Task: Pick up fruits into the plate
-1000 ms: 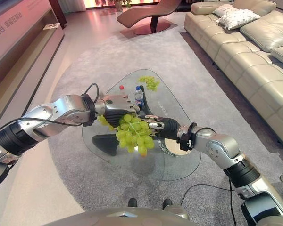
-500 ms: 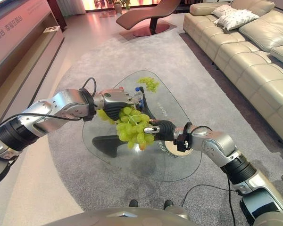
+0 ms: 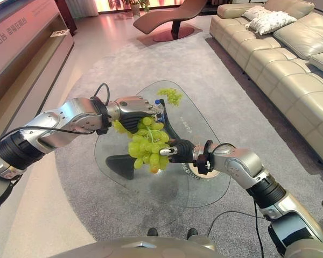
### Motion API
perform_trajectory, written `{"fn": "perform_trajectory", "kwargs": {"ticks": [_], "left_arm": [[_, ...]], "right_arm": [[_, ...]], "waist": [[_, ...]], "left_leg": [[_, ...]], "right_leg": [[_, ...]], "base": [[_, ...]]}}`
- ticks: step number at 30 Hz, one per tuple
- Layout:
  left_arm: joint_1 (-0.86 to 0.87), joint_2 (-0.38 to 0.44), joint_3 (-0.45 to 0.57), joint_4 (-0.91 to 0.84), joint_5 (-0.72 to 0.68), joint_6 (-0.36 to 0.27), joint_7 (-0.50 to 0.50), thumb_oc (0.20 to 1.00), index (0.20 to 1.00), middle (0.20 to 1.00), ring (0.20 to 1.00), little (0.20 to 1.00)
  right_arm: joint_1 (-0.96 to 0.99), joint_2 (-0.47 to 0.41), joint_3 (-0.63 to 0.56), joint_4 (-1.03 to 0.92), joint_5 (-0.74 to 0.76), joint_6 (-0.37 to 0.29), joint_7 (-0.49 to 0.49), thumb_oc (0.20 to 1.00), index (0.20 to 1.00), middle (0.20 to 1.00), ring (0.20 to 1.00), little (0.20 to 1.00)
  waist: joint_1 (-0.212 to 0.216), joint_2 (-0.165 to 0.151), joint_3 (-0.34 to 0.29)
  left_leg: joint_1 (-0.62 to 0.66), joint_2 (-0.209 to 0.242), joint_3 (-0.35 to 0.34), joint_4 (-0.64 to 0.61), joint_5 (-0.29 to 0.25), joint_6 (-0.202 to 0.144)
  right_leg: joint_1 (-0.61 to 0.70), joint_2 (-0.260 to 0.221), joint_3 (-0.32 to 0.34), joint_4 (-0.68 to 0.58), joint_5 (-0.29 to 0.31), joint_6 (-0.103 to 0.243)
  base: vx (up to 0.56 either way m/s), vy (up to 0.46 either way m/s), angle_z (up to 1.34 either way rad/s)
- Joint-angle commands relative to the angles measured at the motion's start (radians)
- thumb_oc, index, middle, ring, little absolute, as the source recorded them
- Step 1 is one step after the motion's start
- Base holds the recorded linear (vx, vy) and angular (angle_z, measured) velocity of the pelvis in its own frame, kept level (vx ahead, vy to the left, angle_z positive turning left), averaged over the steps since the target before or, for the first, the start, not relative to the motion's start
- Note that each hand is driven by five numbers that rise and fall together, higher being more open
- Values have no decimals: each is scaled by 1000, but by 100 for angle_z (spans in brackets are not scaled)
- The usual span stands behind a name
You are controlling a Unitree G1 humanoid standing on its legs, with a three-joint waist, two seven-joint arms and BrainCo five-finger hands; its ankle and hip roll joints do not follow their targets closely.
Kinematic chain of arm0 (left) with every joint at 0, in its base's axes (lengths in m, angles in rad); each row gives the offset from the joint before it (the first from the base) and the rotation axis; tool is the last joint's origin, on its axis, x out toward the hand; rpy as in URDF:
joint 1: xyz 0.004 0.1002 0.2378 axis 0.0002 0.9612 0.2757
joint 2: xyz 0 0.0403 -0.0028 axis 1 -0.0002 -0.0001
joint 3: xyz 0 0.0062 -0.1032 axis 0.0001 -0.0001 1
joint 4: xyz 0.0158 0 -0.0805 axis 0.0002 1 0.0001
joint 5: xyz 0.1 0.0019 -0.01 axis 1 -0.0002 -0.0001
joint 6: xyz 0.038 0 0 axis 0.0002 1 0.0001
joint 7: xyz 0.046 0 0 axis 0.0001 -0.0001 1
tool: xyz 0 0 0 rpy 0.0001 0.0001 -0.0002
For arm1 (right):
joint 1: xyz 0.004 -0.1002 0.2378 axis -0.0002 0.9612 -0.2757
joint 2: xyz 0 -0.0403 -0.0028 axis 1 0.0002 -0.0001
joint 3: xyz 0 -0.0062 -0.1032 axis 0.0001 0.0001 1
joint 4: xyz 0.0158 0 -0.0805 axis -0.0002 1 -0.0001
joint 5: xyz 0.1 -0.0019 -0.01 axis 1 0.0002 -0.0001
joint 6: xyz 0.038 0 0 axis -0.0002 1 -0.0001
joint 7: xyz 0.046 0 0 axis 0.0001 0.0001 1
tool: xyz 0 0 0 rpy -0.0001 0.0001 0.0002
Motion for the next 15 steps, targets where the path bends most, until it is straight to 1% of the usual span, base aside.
{"fn": "perform_trajectory", "kwargs": {"ticks": [1, 2, 3, 9, 15], "left_arm": [[-188, -64, 49, 25, -79, 14, 59, 200, 200, 200, 200, 200], [-188, -65, 49, 24, -80, 15, 58, 200, 200, 200, 200, 200], [-185, -66, 50, 20, -82, 17, 56, 200, 200, 200, 200, 200], [-173, -73, 57, 8, -78, 24, 35, 200, 200, 200, 200, 200], [-163, -66, 60, 8, -86, 16, 31, 200, 200, 200, 200, 200]], "right_arm": [[-66, 42, 32, -35, 40, -24, 12, 1000, 1000, 1000, 1000, 1000], [-68, 44, 34, -36, 43, -27, 7, 922, 922, 922, 922, 922], [-71, 47, 34, -37, 47, -30, 1, 200, 200, 200, 200, 200], [-70, 60, 39, -42, 44, -30, 6, 200, 200, 200, 200, 200], [-64, 63, 40, -42, 61, -35, -7, 200, 200, 200, 200, 200]], "waist": [[21, -21, -42], [21, -21, -42], [22, -21, -42], [25, -20, -40], [28, -20, -42]], "left_leg": [[59, 25, 63, 9, -113, -14], [60, 25, 63, 9, -114, -14], [61, 25, 63, 9, -114, -13], [63, 25, 62, 12, -118, -12], [67, 25, 61, 12, -119, -12]], "right_leg": [[33, -38, -6, 6, -42, 70], [33, -38, -6, 6, -42, 70], [34, -38, -7, 6, -43, 69], [36, -38, -6, 7, -46, 68], [41, -38, -10, 6, -49, 68]], "base": [[0, 0, 0], [0, 0, 0], [0, 0, 0], [0, 0, 0], [0, 0, 0]]}}
